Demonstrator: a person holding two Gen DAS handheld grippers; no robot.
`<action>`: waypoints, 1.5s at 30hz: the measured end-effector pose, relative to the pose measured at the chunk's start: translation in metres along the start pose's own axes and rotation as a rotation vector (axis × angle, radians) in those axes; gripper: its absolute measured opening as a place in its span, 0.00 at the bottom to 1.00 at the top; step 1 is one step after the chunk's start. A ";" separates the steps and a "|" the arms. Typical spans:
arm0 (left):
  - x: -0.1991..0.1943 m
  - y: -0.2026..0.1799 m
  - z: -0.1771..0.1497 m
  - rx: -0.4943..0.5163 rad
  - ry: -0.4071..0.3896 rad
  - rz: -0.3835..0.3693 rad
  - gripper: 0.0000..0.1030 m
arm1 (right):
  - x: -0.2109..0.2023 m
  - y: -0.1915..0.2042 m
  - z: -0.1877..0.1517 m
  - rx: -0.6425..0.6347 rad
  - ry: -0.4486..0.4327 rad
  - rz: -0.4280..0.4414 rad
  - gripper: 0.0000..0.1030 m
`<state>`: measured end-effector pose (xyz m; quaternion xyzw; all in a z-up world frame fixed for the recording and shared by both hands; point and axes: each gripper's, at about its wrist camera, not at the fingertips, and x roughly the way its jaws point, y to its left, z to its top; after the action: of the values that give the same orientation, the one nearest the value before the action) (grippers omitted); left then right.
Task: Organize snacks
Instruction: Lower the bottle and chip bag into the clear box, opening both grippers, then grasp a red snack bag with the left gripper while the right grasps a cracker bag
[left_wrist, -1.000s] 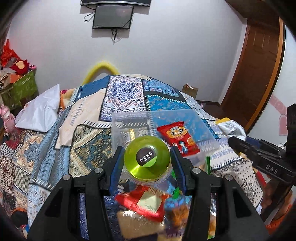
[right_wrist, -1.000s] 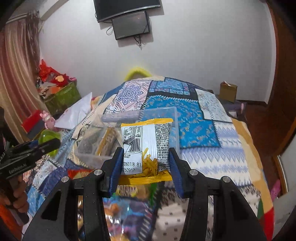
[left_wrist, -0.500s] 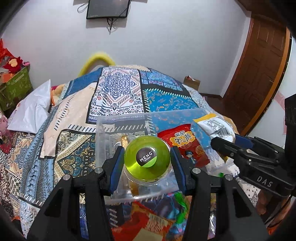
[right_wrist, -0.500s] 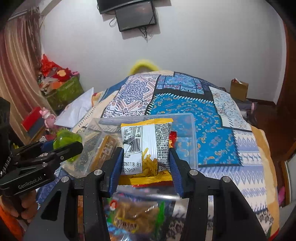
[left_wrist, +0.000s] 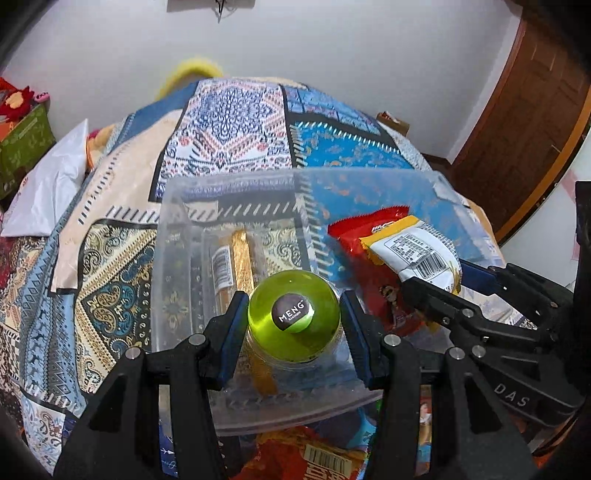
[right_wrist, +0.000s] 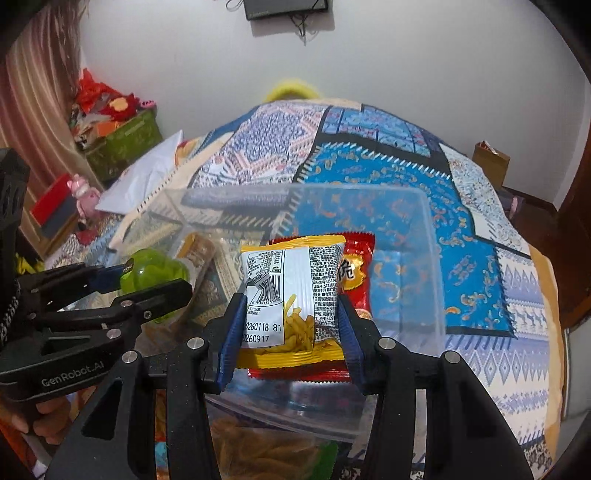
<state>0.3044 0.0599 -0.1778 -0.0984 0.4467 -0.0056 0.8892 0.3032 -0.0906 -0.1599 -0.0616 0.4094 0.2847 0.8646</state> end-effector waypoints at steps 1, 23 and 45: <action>0.002 0.000 -0.001 0.000 0.007 -0.002 0.49 | 0.002 -0.001 0.000 -0.001 0.005 0.000 0.44; -0.061 -0.006 0.002 0.016 -0.080 0.006 0.55 | -0.044 0.010 -0.001 -0.044 -0.046 -0.064 0.58; -0.092 0.010 -0.074 0.003 -0.010 0.024 0.65 | -0.097 -0.007 -0.060 0.057 -0.059 -0.061 0.64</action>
<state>0.1900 0.0659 -0.1495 -0.0919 0.4434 0.0049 0.8916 0.2177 -0.1593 -0.1275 -0.0408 0.3895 0.2482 0.8860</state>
